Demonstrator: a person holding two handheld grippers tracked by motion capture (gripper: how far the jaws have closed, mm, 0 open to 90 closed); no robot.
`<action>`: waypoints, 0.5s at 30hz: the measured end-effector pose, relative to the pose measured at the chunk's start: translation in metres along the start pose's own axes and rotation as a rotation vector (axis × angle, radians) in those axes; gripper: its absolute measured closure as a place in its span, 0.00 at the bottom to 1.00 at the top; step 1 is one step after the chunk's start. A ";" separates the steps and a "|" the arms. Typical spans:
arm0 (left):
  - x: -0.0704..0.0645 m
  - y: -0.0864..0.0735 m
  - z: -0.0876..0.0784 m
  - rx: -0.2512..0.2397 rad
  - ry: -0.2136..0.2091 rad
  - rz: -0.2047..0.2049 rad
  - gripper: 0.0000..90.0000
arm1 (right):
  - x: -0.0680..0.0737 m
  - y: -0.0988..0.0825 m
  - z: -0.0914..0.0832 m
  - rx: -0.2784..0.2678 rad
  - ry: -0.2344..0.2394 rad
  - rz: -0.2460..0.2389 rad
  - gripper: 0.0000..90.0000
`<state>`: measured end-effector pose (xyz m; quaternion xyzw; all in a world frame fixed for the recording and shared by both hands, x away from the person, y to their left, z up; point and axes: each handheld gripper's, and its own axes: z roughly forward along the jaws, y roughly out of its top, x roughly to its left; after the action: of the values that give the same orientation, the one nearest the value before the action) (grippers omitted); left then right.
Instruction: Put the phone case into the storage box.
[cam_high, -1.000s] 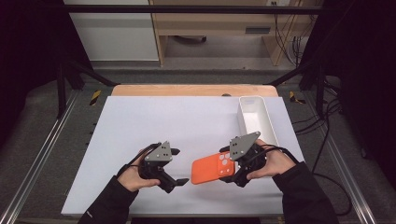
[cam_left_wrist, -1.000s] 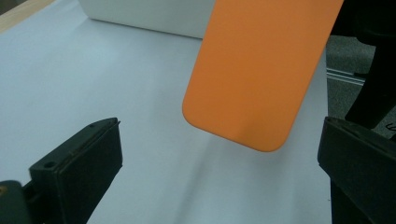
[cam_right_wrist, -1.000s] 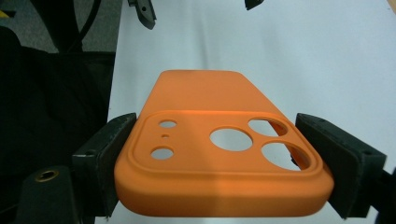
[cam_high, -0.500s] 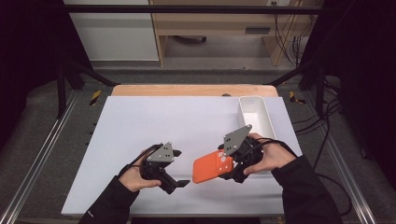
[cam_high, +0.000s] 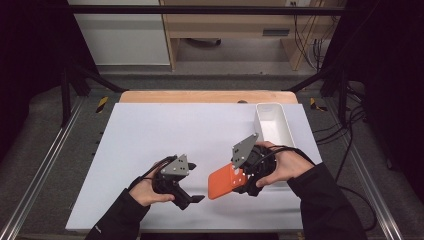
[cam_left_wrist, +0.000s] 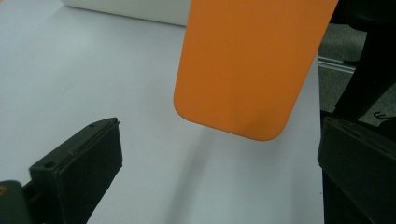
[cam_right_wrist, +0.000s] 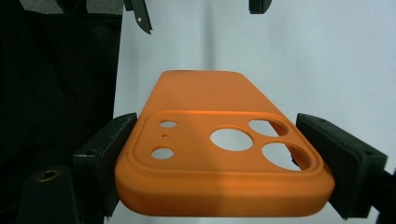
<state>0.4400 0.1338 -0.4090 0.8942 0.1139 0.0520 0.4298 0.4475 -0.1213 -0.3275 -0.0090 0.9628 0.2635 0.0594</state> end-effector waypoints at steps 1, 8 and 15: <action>0.000 0.000 0.001 0.004 -0.003 0.003 0.00 | 0.000 0.001 0.000 0.008 0.001 -0.001 0.18; -0.002 0.002 0.004 0.020 -0.010 0.014 0.00 | 0.000 0.008 -0.001 0.037 0.010 -0.004 0.18; -0.002 0.003 0.007 0.042 -0.017 0.023 0.00 | 0.000 0.014 0.002 0.061 0.018 -0.016 0.18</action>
<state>0.4397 0.1259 -0.4110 0.9046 0.1008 0.0468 0.4115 0.4472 -0.1085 -0.3221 -0.0172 0.9708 0.2334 0.0530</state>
